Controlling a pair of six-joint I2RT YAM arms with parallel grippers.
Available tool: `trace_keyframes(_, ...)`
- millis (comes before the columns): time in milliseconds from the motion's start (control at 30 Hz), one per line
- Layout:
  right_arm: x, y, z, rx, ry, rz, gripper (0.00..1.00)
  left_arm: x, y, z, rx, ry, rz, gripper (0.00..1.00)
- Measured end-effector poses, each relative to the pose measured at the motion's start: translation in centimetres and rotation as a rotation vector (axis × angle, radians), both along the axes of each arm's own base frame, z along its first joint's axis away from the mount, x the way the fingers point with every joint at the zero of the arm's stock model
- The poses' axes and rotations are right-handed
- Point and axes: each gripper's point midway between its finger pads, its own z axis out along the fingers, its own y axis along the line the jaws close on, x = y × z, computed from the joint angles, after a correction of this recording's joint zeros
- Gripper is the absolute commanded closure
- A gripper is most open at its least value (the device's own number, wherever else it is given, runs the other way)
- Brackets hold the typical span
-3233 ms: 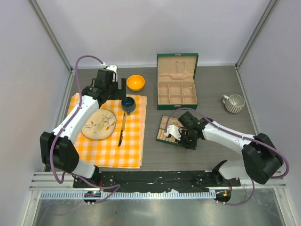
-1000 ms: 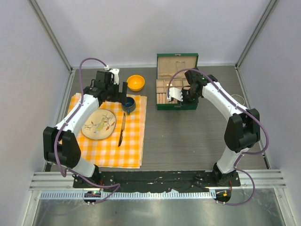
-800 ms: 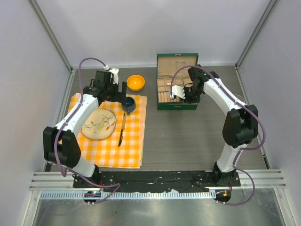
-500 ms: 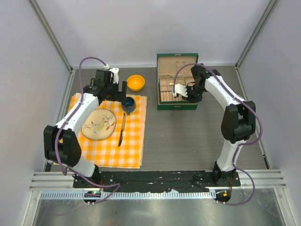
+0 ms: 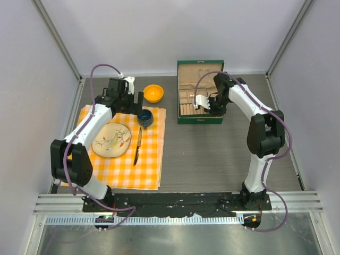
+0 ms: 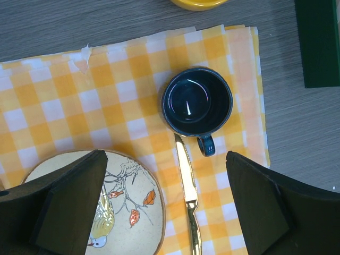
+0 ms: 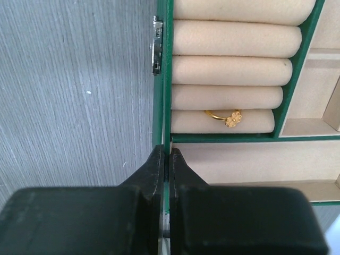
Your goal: Organize the mixed jewelry
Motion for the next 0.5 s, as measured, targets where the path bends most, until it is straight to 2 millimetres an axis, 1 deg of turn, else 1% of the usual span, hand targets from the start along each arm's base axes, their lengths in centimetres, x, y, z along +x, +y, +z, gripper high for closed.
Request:
trace_keyframes(267, 0.9, 0.2, 0.6, 0.006, -0.024, -0.001, 0.99, 0.0, 0.0, 0.0, 0.000, 0.000, 0.000, 0.00)
trace_keyframes(500, 1.3, 0.3, 0.0, 0.004, -0.012, -0.009, 0.99, 0.0, 0.0, 0.0, -0.001, 0.000, 0.000, 0.00)
